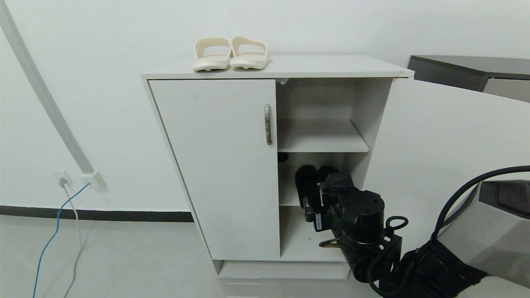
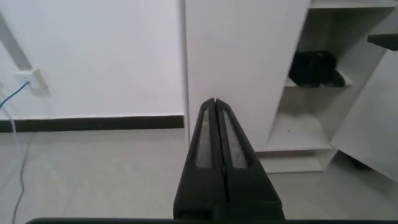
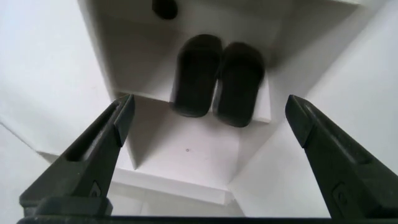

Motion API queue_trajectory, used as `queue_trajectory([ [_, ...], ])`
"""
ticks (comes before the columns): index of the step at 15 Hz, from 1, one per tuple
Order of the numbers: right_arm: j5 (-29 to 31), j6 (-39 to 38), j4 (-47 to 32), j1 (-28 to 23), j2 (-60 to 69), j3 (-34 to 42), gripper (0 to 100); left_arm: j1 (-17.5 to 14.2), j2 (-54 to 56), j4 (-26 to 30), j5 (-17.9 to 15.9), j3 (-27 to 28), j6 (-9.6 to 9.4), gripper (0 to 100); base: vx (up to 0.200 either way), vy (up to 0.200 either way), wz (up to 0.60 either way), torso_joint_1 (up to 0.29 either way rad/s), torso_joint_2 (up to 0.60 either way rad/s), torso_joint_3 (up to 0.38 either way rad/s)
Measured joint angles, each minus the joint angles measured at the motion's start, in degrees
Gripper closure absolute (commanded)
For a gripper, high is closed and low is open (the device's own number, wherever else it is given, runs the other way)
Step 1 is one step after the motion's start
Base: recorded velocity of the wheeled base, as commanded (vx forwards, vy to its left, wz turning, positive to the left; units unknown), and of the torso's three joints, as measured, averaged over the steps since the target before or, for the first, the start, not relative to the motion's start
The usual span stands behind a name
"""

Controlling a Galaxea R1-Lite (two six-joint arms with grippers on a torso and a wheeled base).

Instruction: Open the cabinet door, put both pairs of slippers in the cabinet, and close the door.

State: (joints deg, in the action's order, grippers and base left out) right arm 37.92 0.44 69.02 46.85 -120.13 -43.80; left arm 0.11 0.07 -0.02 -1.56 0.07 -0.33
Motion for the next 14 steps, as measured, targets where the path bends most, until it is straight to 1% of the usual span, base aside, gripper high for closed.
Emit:
queue_trajectory([
  [8, 0.0, 0.1, 0.4, -0.1, 0.1, 0.3, 0, -0.1, 0.0, 0.0, 0.0, 0.0, 0.0, 100, 0.0, 0.2, 0.0, 0.002, 0.0, 0.004],
  [14, -0.6, 1.0, 1.7, 0.1, 0.1, 0.8, 0, 0.0, 0.0, 0.0, 0.1, 0.0, 0.06, 100, 0.0, 0.0, 0.0, 0.0, 0.0, 0.0],
])
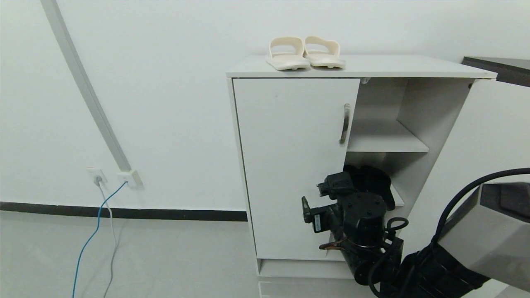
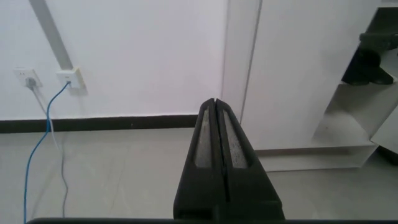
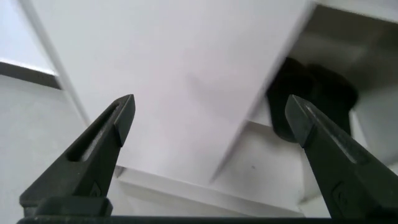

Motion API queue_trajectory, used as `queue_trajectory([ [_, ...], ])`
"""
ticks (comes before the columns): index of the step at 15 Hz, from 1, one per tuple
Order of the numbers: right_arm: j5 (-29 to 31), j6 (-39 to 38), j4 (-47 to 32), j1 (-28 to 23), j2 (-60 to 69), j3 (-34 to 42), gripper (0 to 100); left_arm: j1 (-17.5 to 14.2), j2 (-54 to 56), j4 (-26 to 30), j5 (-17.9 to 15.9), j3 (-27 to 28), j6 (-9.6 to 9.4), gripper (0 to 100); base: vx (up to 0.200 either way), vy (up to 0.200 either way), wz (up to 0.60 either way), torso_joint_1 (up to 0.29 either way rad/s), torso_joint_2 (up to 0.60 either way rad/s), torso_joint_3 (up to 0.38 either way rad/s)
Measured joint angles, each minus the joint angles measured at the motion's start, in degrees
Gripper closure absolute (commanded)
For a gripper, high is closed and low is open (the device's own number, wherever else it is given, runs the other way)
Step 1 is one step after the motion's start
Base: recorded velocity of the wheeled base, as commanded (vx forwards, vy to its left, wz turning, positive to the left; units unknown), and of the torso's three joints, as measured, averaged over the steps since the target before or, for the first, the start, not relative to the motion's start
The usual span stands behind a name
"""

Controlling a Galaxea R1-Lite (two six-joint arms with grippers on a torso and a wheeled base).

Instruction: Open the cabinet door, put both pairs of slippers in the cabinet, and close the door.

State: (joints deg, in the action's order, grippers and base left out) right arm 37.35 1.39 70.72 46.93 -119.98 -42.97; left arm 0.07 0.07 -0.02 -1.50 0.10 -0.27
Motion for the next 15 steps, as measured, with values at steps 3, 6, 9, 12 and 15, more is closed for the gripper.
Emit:
queue_trajectory([
  [3, -0.1, 0.2, 0.8, -0.1, 0.0, 0.4, 0, 0.0, 0.0, 0.0, 0.0, 0.0, -0.05, 100, 0.0, 0.0, 0.0, 0.0, 0.0, 0.0],
  [6, -0.2, 0.3, 1.7, 0.0, -0.1, 0.5, 0, 0.0, 0.0, 0.0, 0.0, 0.0, -0.02, 100, 0.0, 0.0, 0.0, 0.0, 0.0, 0.0],
  [9, -0.2, 0.3, 1.9, 0.0, -0.1, 0.5, 0, 0.0, 0.0, 0.0, 0.0, 0.0, -0.05, 100, 0.0, 0.0, 0.0, 0.0, 0.0, 0.0],
  [12, -0.2, 0.4, 1.9, -0.1, -0.3, 0.3, 0, -0.1, 0.0, 0.0, 0.0, 0.0, 0.0, 100, 0.0, 0.0, 0.0, 0.0, 0.0, 0.0],
  [15, -0.3, 0.4, 1.8, 0.0, -0.4, 0.3, 0, -0.1, 0.0, 0.0, 0.0, 0.0, 0.0, 100, 0.0, 0.0, 0.0, 0.0, 0.0, 0.0],
])
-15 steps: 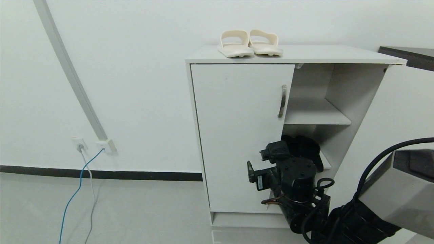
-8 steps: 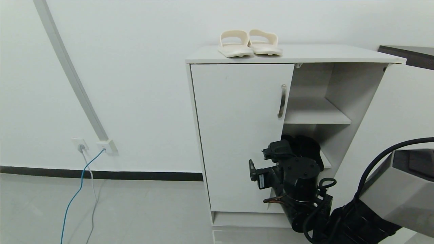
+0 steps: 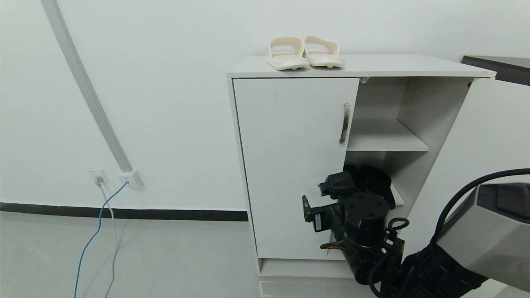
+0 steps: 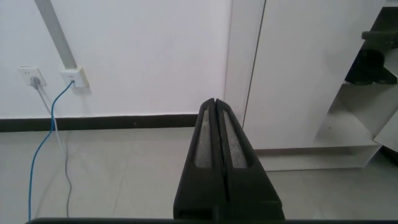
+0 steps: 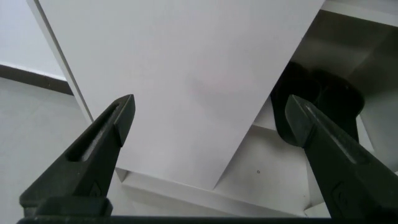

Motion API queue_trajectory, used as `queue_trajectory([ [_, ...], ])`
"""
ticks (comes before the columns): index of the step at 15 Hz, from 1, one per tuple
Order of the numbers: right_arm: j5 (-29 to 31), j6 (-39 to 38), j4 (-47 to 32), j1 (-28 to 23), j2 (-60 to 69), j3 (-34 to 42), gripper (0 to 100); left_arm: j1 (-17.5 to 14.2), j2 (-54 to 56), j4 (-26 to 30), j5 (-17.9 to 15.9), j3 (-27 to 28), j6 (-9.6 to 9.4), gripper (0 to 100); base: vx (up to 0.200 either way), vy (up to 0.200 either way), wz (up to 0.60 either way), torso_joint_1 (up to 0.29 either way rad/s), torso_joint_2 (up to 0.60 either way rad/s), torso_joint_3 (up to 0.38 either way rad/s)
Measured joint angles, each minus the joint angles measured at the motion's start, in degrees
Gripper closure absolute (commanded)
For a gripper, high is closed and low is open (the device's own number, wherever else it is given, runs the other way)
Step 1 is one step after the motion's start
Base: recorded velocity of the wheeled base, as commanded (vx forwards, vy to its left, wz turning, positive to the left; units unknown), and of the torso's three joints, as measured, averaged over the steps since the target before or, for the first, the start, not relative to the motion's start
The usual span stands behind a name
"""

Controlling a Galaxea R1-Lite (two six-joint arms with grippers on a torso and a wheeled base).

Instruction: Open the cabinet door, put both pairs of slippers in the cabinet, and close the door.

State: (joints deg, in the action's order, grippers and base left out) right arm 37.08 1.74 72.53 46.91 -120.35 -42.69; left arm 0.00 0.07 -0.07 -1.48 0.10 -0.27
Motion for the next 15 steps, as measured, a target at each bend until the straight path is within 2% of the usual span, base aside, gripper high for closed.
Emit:
queue_trajectory([
  [4, 0.0, 0.1, 0.0, 0.1, -0.2, 0.2, 0, 0.0, 0.0, 0.1, 0.0, 0.0, 0.0, 100, 0.0, 0.0, 0.0, 0.004, -0.04, -0.042],
  [9, 0.0, 0.1, 0.0, 0.2, -0.6, 0.2, 0, 0.0, 0.0, 0.0, 0.0, 0.0, 0.0, 100, 0.0, 0.0, 0.0, 0.056, -0.38, -0.321],
  [15, 0.0, 0.1, 0.0, 0.2, -0.8, 0.2, 0, 0.0, 0.0, 0.0, 0.0, 0.0, 0.0, 100, 0.0, 0.0, 0.0, 0.127, -0.46, -0.336],
])
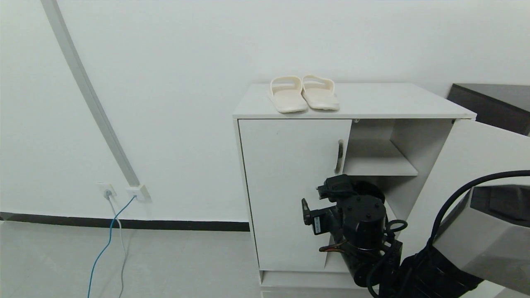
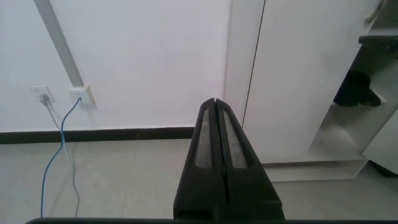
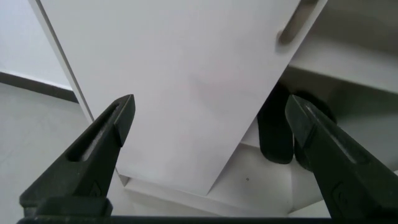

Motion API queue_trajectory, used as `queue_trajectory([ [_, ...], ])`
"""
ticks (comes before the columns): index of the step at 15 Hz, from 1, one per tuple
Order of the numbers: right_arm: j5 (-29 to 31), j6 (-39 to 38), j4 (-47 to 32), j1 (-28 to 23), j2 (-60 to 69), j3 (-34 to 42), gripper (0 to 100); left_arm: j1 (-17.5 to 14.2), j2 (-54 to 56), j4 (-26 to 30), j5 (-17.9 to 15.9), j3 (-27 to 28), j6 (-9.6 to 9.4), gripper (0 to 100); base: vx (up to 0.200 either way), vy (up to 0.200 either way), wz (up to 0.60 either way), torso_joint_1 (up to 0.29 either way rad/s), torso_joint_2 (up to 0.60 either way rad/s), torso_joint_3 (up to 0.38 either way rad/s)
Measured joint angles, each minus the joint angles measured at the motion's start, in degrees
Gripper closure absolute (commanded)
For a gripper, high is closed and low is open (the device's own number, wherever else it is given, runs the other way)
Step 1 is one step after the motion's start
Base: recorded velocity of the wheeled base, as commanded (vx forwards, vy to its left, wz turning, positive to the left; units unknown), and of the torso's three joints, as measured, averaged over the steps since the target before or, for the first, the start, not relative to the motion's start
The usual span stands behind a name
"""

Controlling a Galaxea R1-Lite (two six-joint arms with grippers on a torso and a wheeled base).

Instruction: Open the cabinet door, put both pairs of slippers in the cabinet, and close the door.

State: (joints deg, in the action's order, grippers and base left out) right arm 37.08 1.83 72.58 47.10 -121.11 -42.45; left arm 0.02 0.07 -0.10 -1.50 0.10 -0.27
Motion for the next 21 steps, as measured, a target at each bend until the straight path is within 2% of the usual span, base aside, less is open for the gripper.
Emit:
queue_trajectory([
  [10, 0.0, 0.0, 0.0, 0.2, 0.0, 0.1, 0, 0.0, 0.0, 0.0, 0.0, 0.0, -0.05, 100, 0.0, 0.0, 0.0, 0.184, -0.5, -0.32],
  [21, -1.8, -0.2, 0.9, -0.5, 0.1, 1.1, 0, 0.0, 0.0, 0.0, 0.0, 0.0, 0.0, 100, 0.0, 0.0, 0.0, 0.235, -0.55, -0.315],
])
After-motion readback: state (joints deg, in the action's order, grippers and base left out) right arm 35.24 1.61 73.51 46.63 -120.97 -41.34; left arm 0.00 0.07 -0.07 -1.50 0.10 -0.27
